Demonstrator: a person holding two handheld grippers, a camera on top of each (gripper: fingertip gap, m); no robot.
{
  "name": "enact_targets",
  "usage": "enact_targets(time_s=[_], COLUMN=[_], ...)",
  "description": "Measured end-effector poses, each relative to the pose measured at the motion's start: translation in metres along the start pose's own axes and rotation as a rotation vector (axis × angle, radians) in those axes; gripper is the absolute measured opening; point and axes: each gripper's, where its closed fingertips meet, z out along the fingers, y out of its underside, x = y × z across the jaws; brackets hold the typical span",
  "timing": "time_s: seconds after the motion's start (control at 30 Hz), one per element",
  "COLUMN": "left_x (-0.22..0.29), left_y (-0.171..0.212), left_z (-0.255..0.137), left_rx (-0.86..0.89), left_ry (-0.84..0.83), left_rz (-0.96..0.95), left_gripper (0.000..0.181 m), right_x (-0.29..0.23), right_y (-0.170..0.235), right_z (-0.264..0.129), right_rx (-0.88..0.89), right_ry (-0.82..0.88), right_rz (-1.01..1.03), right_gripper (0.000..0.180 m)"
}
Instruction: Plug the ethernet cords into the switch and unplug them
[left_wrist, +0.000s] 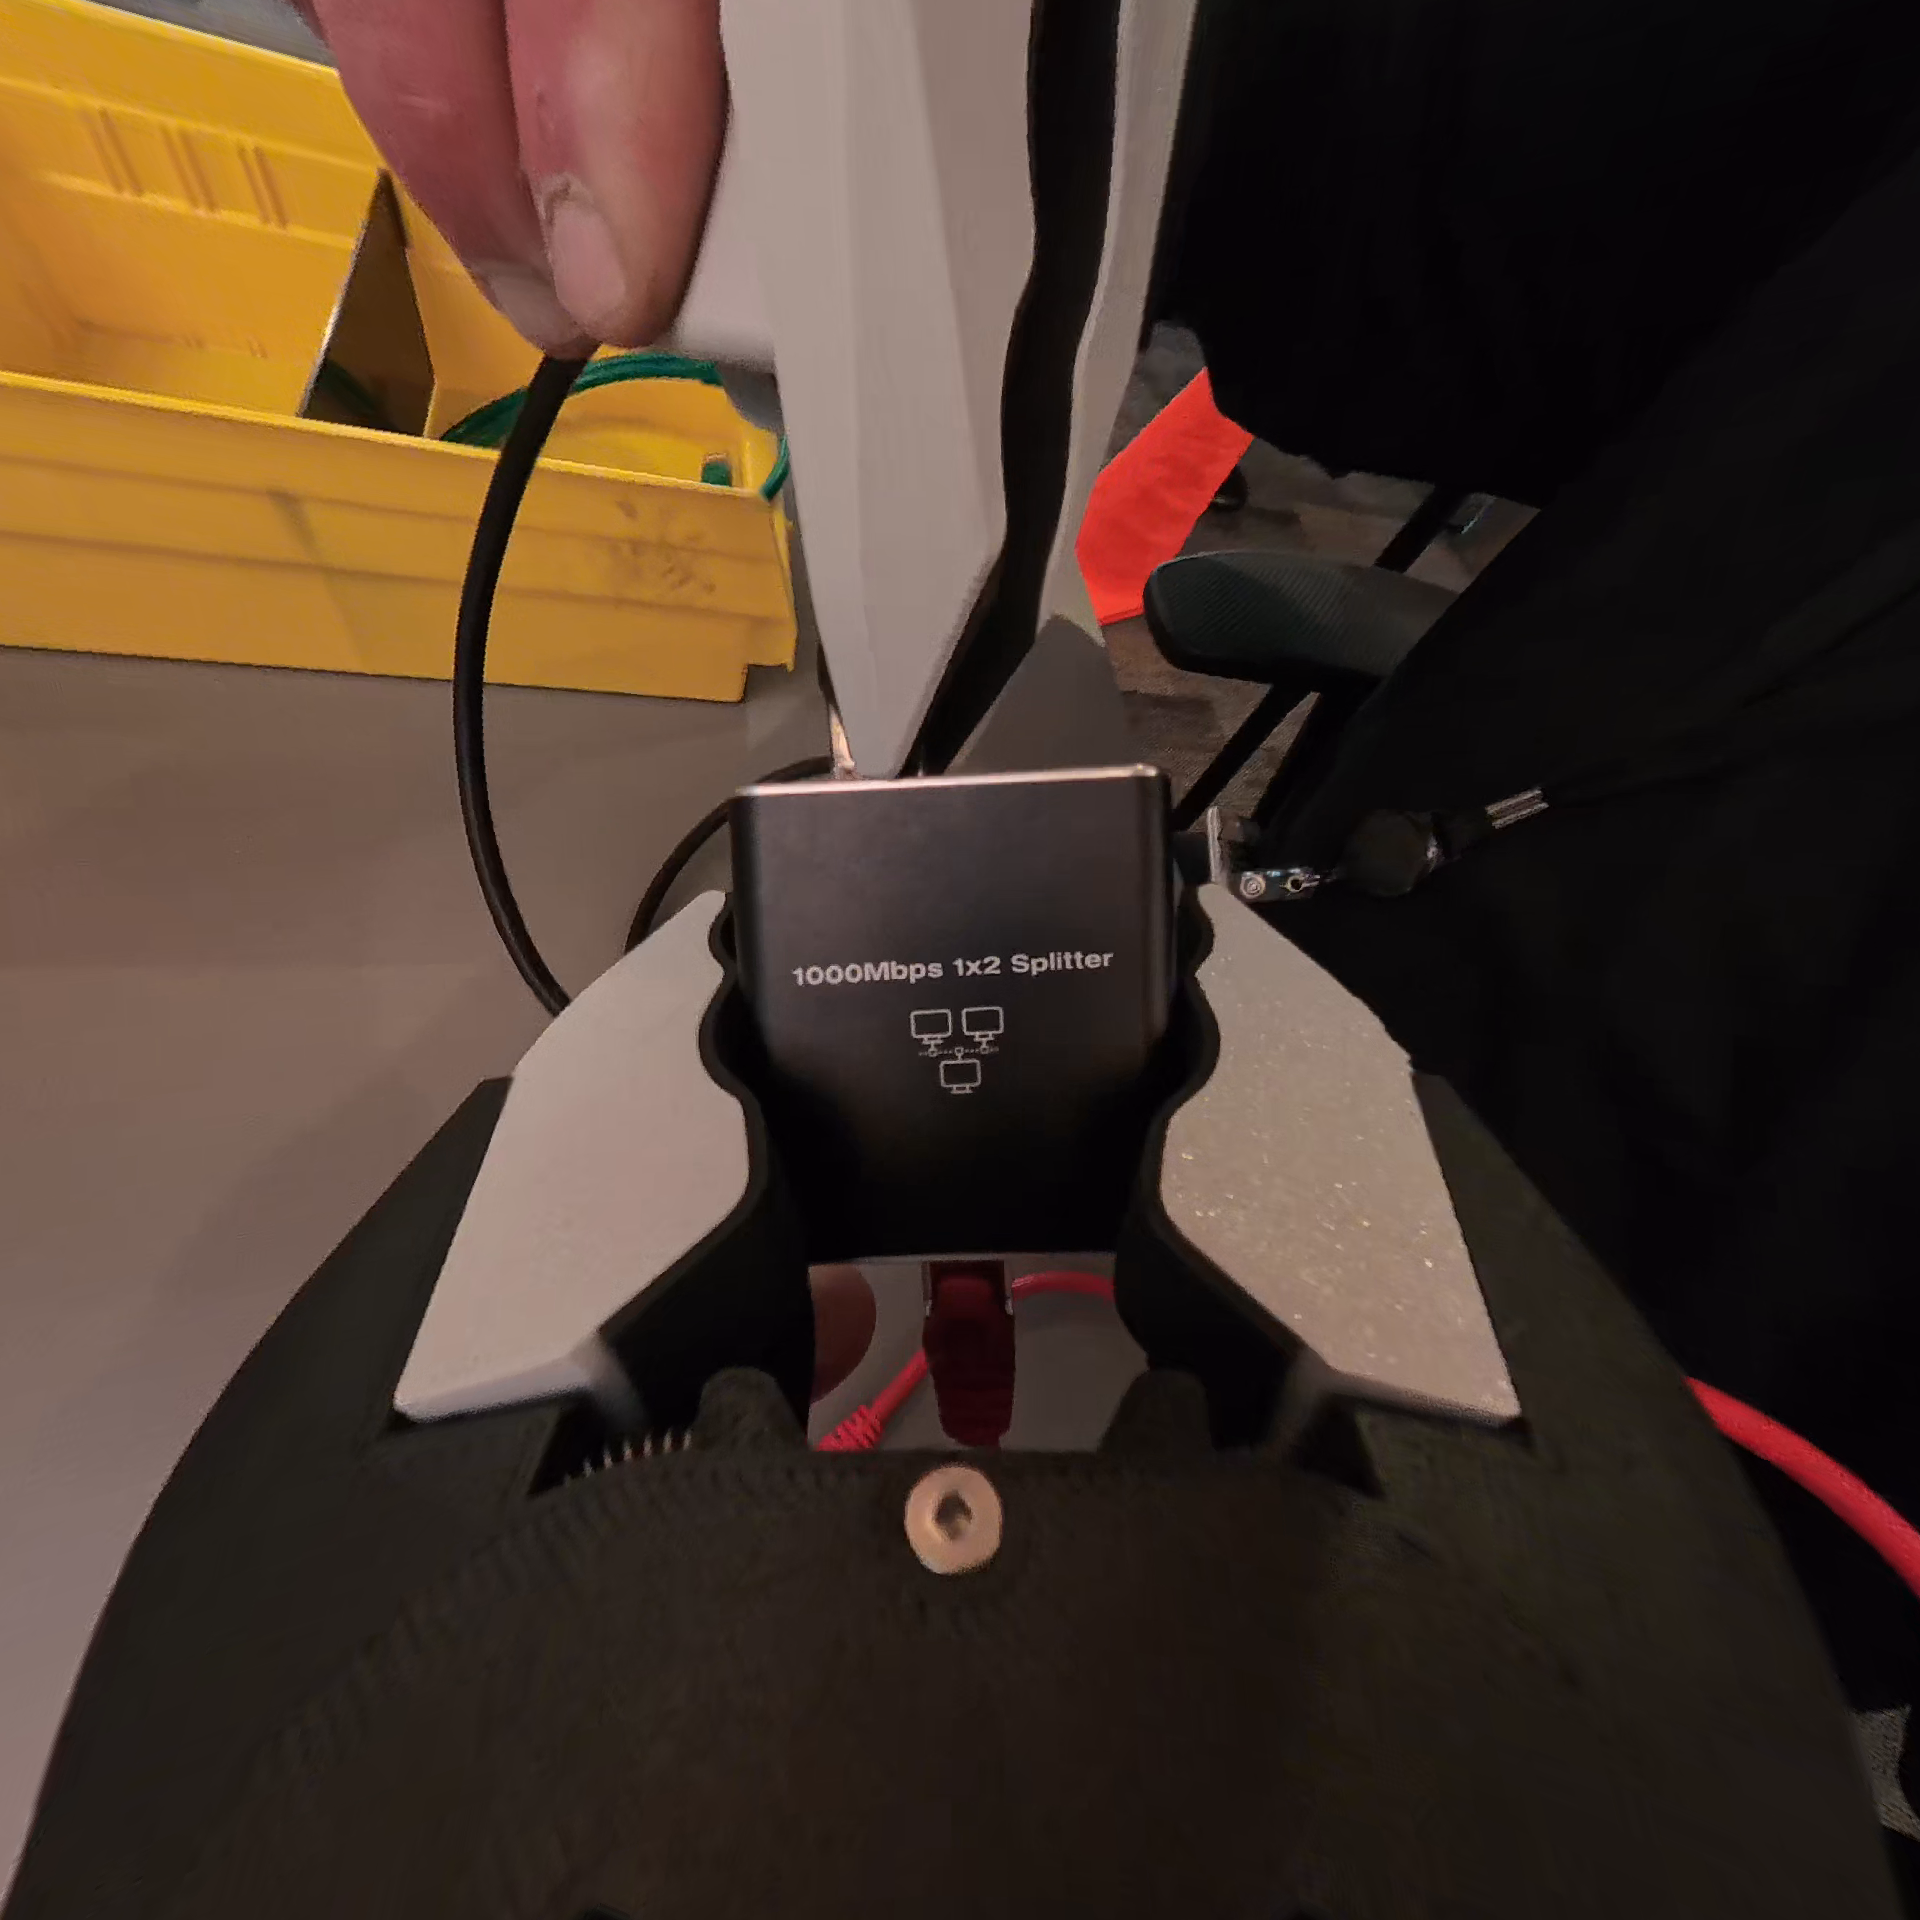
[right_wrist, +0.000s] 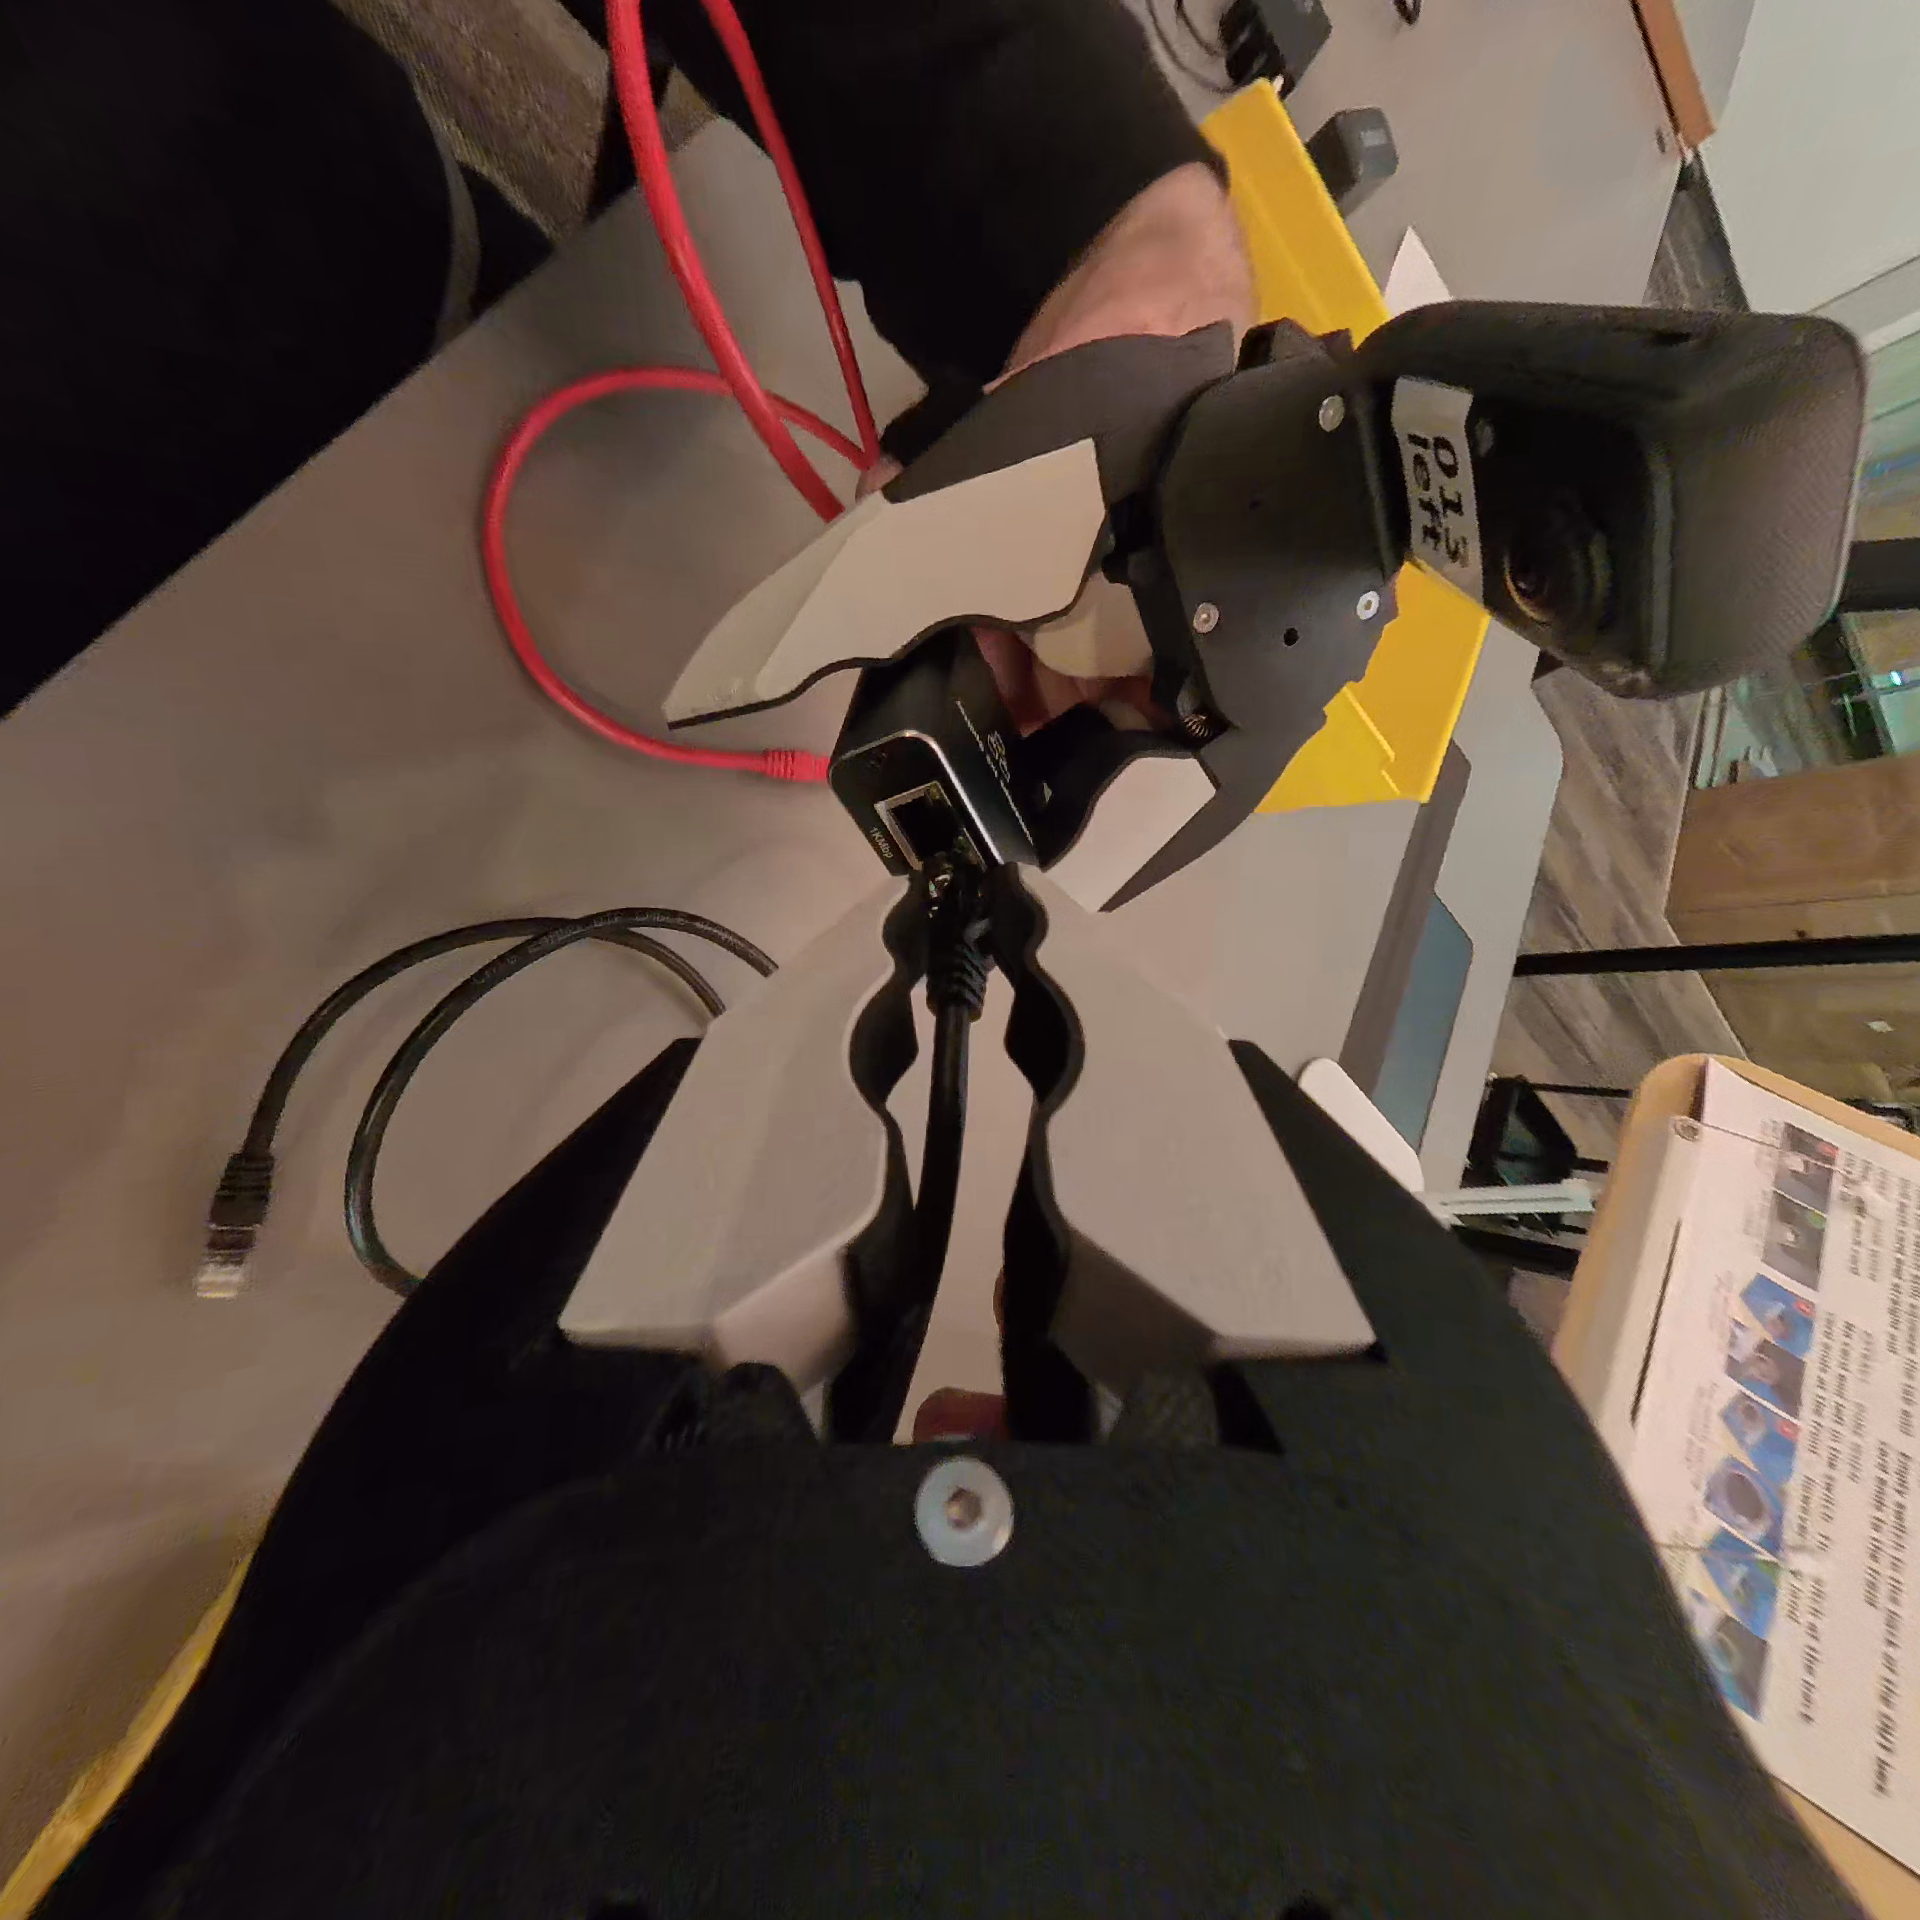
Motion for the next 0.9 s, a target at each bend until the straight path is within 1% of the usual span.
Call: enact_targets(time_s=[0.07, 0.23, 0.33, 0.37, 0.43, 0.47, 0.5, 0.53, 0.57, 0.63, 0.73, 0.8, 0.9], left_x=[0.001, 0.005, -0.005, -0.016, -0.037, -0.045, -0.052, -0.059, -0.067, -0.078, -0.091, -0.097, -0.098], left_y=[-0.002, 0.001, -0.001, 0.0, 0.003, -0.002, -0.006, -0.008, -0.008, -0.008, -0.013, -0.017, -0.028], left_z=[0.0, -0.001, -0.004, -0.007, -0.016, -0.022, -0.029, -0.035, -0.041, -0.051, -0.062, -0.068, -0.072], left_rx=[0.016, 0.018, 0.038, 0.021, -0.016, -0.002, 0.007, -0.008, -0.047, -0.103, -0.135, -0.153, -0.142], left_ry=[0.01, 0.06, 0.0, -0.076, -0.241, -0.313, -0.387, -0.465, -0.546, -0.682, -0.858, -0.966, -1.078], left_rz=[-0.007, -0.029, -0.048, -0.048, -0.003, 0.033, 0.07, 0.1, 0.145, 0.25, 0.35, 0.426, 0.529], left_gripper=[0.075, 0.075, 0.075, 0.075, 0.075, 0.075, 0.075, 0.075, 0.075, 0.075, 0.076, 0.076, 0.076], right_x=[0.001, 0.001, 0.008, 0.01, 0.009, 0.009, 0.011, 0.012, 0.015, 0.023, 0.038, 0.043, 0.053], right_y=[0.001, 0.002, 0.004, -0.001, -0.011, -0.015, -0.021, -0.024, -0.022, -0.007, 0.005, 0.008, 0.018], right_z=[-0.001, 0.002, 0.002, -0.001, -0.008, -0.012, -0.016, -0.018, -0.019, -0.018, -0.017, -0.014, -0.009], right_rx=[-0.041, -0.221, -0.294, -0.28, -0.228, -0.198, -0.143, -0.084, -0.045, 0.017, 0.214, 0.322, 0.386], right_ry=[0.014, 0.08, 0.15, 0.18, 0.183, 0.191, 0.212, 0.225, 0.237, 0.284, 0.336, 0.333, 0.377], right_rz=[-0.038, -0.219, -0.226, -0.204, -0.021, 0.069, 0.159, 0.278, 0.412, 0.63, 0.923, 1.044, 1.122], right_gripper=[0.009, 0.01, 0.012, 0.012, 0.011, 0.01, 0.009, 0.012, 0.019, 0.017, 0.013, 0.024, 0.023])
